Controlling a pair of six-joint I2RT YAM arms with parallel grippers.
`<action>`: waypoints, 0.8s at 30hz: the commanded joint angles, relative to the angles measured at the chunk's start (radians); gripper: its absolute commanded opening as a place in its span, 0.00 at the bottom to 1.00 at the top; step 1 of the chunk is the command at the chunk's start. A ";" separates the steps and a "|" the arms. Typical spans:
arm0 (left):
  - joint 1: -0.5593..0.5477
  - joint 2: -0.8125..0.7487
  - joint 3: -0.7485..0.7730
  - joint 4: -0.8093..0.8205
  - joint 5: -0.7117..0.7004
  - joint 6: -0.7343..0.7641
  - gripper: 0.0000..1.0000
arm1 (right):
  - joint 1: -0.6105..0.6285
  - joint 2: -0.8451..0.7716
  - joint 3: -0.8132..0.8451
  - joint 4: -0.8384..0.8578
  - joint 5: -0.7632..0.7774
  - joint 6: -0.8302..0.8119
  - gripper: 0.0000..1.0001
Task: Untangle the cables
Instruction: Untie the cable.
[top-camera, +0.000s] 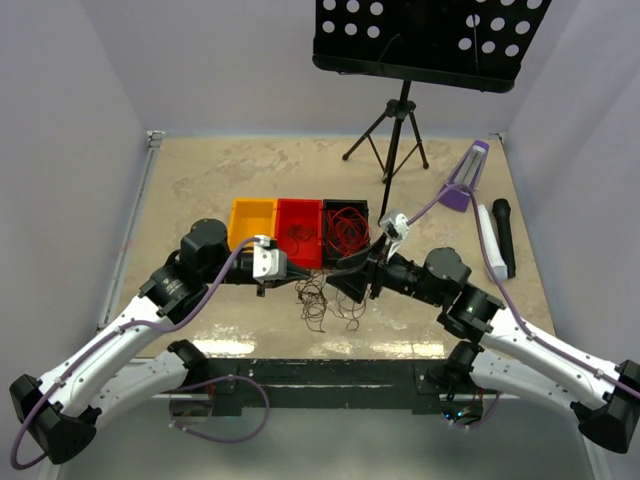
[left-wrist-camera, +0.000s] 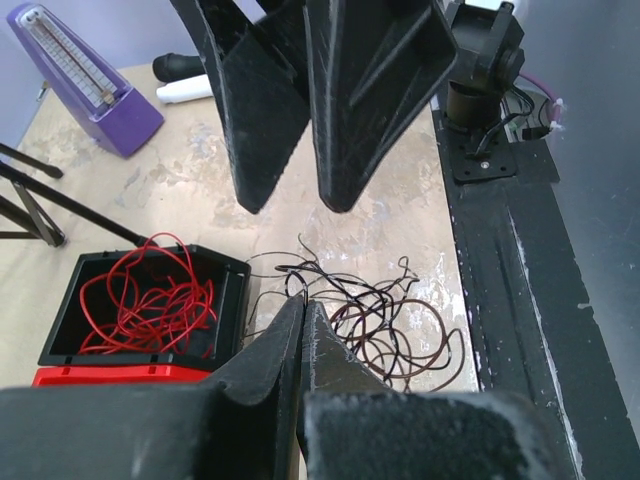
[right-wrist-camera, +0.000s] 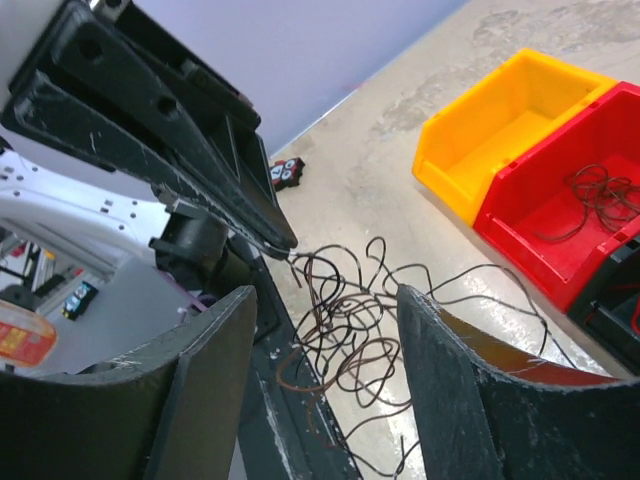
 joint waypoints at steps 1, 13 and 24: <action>-0.004 -0.003 0.057 0.026 -0.004 -0.028 0.00 | 0.007 0.008 0.050 0.033 -0.044 -0.070 0.59; -0.004 -0.010 0.058 0.046 0.003 -0.040 0.00 | 0.031 0.122 0.082 0.105 0.011 -0.070 0.46; -0.004 -0.008 0.057 0.092 0.020 -0.098 0.00 | 0.178 0.214 0.145 0.088 0.301 -0.099 0.22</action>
